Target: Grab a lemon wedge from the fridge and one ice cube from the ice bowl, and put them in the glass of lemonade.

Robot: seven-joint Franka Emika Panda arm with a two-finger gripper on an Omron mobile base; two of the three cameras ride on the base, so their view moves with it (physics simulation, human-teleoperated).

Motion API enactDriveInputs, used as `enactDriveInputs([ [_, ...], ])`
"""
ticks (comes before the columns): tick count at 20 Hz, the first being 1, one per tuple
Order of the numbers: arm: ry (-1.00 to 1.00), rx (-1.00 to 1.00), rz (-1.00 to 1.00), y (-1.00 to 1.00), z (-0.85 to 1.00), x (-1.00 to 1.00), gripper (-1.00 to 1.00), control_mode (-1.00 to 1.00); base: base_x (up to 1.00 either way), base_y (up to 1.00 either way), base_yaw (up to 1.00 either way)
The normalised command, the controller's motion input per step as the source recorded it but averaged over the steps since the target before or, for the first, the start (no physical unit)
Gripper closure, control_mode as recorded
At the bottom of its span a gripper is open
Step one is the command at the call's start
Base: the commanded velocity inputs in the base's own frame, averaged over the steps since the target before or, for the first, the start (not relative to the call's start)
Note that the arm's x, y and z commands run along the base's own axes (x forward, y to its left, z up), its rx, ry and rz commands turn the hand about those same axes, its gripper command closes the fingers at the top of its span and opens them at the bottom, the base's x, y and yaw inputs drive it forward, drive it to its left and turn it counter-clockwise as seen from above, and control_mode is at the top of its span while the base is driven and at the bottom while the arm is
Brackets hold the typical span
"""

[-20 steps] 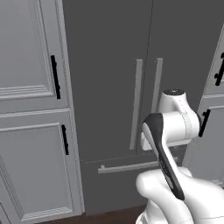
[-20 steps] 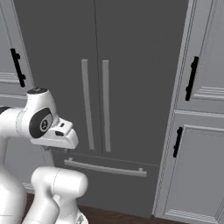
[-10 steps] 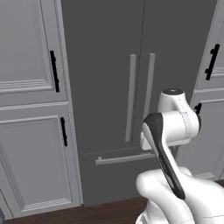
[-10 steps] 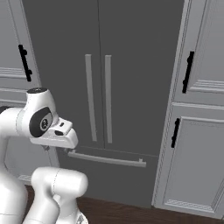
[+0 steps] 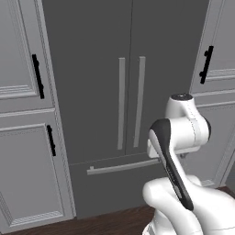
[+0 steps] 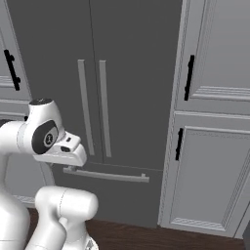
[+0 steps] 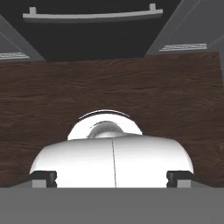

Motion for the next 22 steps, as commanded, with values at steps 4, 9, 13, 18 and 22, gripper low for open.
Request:
enactDriveInputs([
  [4, 0.0, 0.0, 0.0, 0.0, 0.0, 0.0, -1.0, 1.0, 0.05, 0.0, 0.0],
  [9, 0.0, 0.0, 0.0, 0.0, 0.0, 0.0, -1.0, 1.0, 0.01, -0.06, 0.0],
  [13, 0.0, 0.0, 0.0, 0.0, 0.0, 0.0, -1.0, 1.0, 0.0, 0.0, 0.0],
  [18, -0.01, 0.0, 0.01, -0.02, 0.0, 0.09, -1.0, -1.0, 0.01, 0.0, 0.0],
  [22, -0.12, 0.03, 0.16, -0.19, 0.07, 0.59, -1.0, -1.0, 0.0, 0.0, 0.0],
])
